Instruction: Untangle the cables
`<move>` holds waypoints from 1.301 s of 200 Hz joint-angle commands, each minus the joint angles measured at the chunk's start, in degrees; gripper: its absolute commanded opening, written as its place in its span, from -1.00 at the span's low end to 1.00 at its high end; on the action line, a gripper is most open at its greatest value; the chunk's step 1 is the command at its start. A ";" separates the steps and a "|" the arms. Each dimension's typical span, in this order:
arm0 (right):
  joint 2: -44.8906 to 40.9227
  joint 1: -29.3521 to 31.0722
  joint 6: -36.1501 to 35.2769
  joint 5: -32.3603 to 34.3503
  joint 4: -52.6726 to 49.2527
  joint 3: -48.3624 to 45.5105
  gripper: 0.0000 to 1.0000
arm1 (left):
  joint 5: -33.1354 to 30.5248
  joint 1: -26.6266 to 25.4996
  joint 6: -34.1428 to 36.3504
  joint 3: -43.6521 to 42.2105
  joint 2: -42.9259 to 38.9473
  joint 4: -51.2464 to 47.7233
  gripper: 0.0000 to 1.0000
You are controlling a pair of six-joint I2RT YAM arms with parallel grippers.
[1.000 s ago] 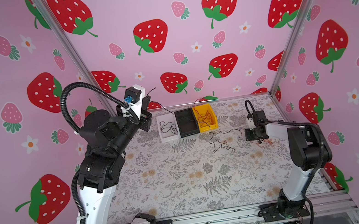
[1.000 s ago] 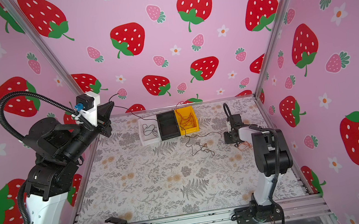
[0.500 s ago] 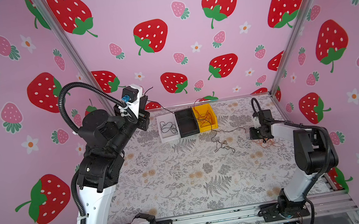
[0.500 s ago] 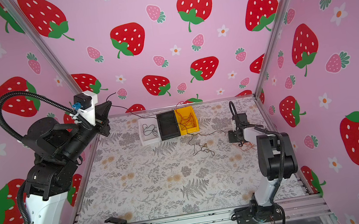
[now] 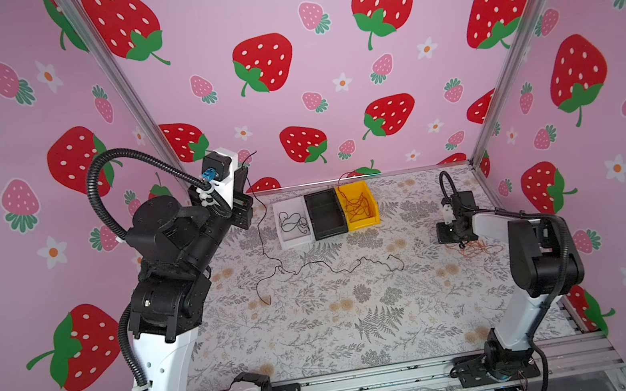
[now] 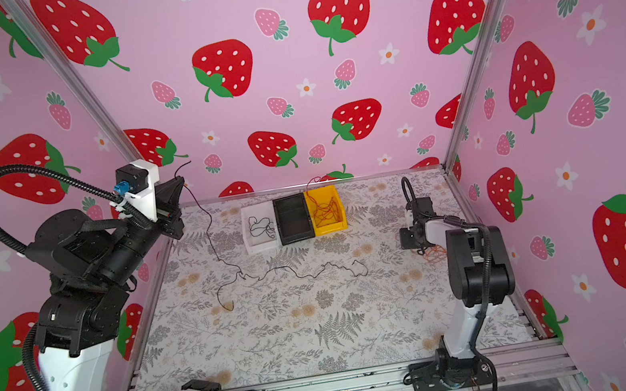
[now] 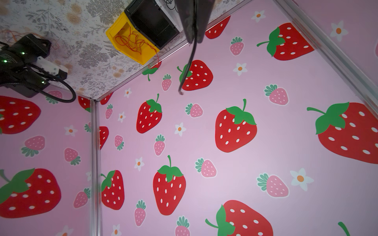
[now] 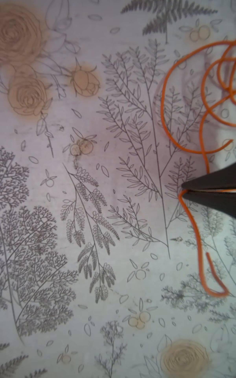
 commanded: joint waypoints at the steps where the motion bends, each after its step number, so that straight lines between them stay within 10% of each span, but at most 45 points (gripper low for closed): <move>1: -5.74 1.16 -2.62 -3.88 1.19 -1.62 -0.46 | 5.59 0.27 -1.20 -0.22 0.36 1.82 -1.00; 72: -21.79 11.63 -5.91 -6.03 4.85 -5.61 0.18 | 10.52 -1.19 -5.16 1.45 3.48 4.84 -1.00; 163: -23.00 34.23 -4.80 -23.92 26.36 -15.09 0.28 | 6.19 -6.05 -5.64 10.26 8.57 7.90 -1.00; 260: -16.92 39.32 -1.22 -25.55 34.80 -6.05 0.33 | 7.41 -10.04 -5.57 14.57 13.71 10.25 -1.00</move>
